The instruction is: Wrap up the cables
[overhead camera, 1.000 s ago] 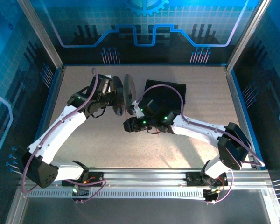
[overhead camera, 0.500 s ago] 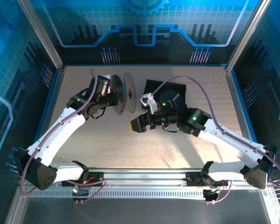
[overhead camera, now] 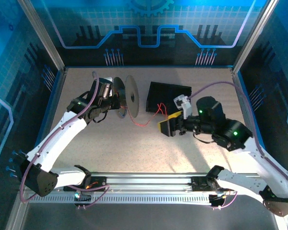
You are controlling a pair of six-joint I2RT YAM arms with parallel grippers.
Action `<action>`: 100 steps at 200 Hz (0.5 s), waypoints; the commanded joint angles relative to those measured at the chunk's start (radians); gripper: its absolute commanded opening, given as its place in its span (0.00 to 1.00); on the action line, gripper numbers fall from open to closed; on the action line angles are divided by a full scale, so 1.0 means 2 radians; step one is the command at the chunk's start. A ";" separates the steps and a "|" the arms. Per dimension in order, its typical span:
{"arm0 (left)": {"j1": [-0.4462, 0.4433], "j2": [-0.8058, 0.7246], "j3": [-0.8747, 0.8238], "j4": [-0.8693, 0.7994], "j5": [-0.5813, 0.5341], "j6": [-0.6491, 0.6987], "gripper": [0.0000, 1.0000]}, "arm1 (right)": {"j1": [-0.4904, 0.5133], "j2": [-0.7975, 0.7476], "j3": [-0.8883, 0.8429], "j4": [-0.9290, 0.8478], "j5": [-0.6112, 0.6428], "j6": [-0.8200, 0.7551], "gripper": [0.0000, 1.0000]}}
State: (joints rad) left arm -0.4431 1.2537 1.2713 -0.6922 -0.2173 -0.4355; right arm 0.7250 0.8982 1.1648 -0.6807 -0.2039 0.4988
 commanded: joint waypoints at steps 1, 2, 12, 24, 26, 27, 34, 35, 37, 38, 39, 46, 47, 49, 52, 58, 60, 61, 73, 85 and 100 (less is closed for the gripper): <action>0.004 -0.020 0.024 0.021 -0.007 0.003 0.00 | -0.023 -0.012 -0.011 -0.073 0.079 -0.036 0.77; 0.003 -0.020 0.023 0.021 -0.007 0.003 0.00 | -0.024 -0.012 -0.012 -0.073 0.080 -0.037 0.76; 0.003 -0.019 0.025 0.020 -0.006 0.001 0.00 | -0.029 -0.011 -0.023 -0.076 0.090 -0.051 0.73; 0.003 -0.019 0.026 0.021 -0.004 0.001 0.00 | -0.029 -0.006 -0.033 -0.067 0.093 -0.074 0.73; 0.003 -0.019 0.026 0.020 -0.004 0.000 0.00 | -0.029 -0.005 -0.034 -0.065 0.094 -0.076 0.73; 0.003 -0.019 0.027 0.020 -0.004 0.000 0.00 | -0.029 -0.004 -0.034 -0.065 0.095 -0.076 0.73; 0.003 -0.019 0.028 0.019 -0.002 -0.001 0.00 | -0.030 0.003 -0.033 -0.061 0.098 -0.079 0.73; 0.003 -0.019 0.028 0.019 -0.002 -0.001 0.00 | -0.030 0.004 -0.033 -0.061 0.098 -0.079 0.73; 0.003 -0.019 0.027 0.019 -0.002 -0.001 0.00 | -0.030 0.007 -0.032 -0.060 0.098 -0.080 0.73; 0.003 -0.020 0.027 0.019 -0.002 -0.001 0.00 | -0.030 0.008 -0.031 -0.059 0.098 -0.080 0.73; 0.003 -0.020 0.026 0.019 -0.002 0.000 0.00 | -0.030 0.009 -0.031 -0.059 0.097 -0.081 0.73; 0.003 -0.020 0.026 0.019 -0.001 0.000 0.00 | -0.031 0.018 -0.027 -0.052 0.091 -0.083 0.72; 0.003 -0.020 0.026 0.019 -0.001 -0.001 0.00 | -0.031 0.020 -0.026 -0.051 0.090 -0.084 0.72; 0.003 -0.021 0.027 0.019 -0.001 -0.001 0.00 | -0.032 0.023 -0.025 -0.048 0.087 -0.084 0.71; 0.003 -0.021 0.026 0.019 -0.001 -0.001 0.00 | -0.032 0.027 -0.023 -0.045 0.085 -0.084 0.71; 0.003 -0.022 0.026 0.020 -0.001 -0.002 0.00 | -0.033 0.037 -0.018 -0.041 0.083 -0.083 0.70; 0.003 -0.022 0.025 0.020 -0.001 -0.001 0.00 | -0.033 0.041 -0.016 -0.041 0.083 -0.082 0.69; 0.003 -0.022 0.025 0.020 -0.001 -0.002 0.00 | -0.034 0.042 -0.015 -0.040 0.082 -0.082 0.69; 0.003 -0.023 0.024 0.020 0.001 -0.001 0.00 | -0.038 0.064 -0.003 -0.034 0.069 -0.086 0.66; 0.003 -0.025 0.021 0.023 0.002 -0.002 0.00 | -0.043 0.080 0.004 -0.018 0.046 -0.088 0.64; 0.003 -0.025 0.016 0.030 0.006 -0.004 0.00 | -0.050 0.094 0.007 0.000 0.025 -0.082 0.60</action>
State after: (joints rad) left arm -0.4431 1.2530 1.2724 -0.7013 -0.2192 -0.4362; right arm 0.6525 1.0557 1.1301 -0.7528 -0.0799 0.3492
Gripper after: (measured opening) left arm 0.075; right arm 0.624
